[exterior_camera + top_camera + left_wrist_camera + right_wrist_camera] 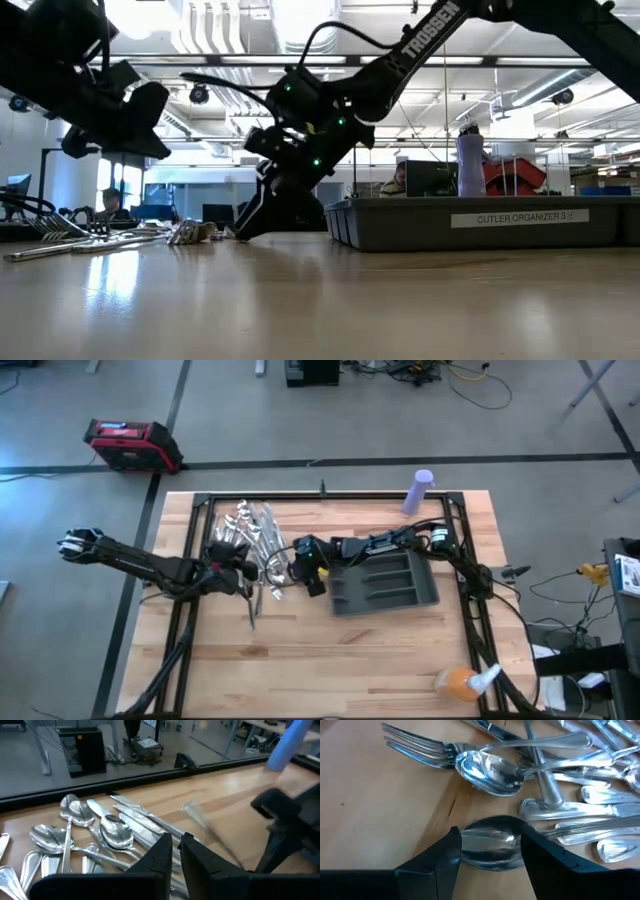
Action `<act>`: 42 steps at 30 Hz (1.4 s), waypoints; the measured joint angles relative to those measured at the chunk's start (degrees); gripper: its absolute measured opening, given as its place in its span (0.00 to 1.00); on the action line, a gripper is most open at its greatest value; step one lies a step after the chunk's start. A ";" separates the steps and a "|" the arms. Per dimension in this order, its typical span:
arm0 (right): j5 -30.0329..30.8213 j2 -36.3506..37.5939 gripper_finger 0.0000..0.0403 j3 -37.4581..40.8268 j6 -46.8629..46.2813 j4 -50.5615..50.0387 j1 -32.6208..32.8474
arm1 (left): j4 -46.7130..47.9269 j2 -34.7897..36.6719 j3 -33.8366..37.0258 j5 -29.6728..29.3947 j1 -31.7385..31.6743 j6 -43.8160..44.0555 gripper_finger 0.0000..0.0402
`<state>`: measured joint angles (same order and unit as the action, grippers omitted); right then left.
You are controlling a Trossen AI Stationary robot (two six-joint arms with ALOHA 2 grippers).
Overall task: Sort silverware
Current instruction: Put the spoon into the gray silverware tray
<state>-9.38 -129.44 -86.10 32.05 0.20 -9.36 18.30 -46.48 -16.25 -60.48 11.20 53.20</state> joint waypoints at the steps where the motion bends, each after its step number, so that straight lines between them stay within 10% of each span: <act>1: -0.10 -0.46 0.46 -0.07 -0.07 0.51 0.02 | 0.35 -0.07 0.23 0.47 0.00 0.01 0.06; 16: 0.82 0.46 0.46 -2.85 -1.61 -4.52 1.53 | -2.96 -2.93 2.12 4.01 0.11 1.56 0.06; 31: 18.69 -0.18 0.46 -10.11 -30.51 -9.78 2.67 | -5.39 -4.10 2.23 2.90 0.11 1.33 0.06; 42: 18.42 -4.12 0.46 -10.11 -37.77 -8.30 3.47 | -6.07 -4.80 2.25 2.96 0.13 1.36 0.06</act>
<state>9.04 -133.56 -96.21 -5.72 -8.10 -5.90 12.23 -51.29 -14.00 -57.52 11.33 54.56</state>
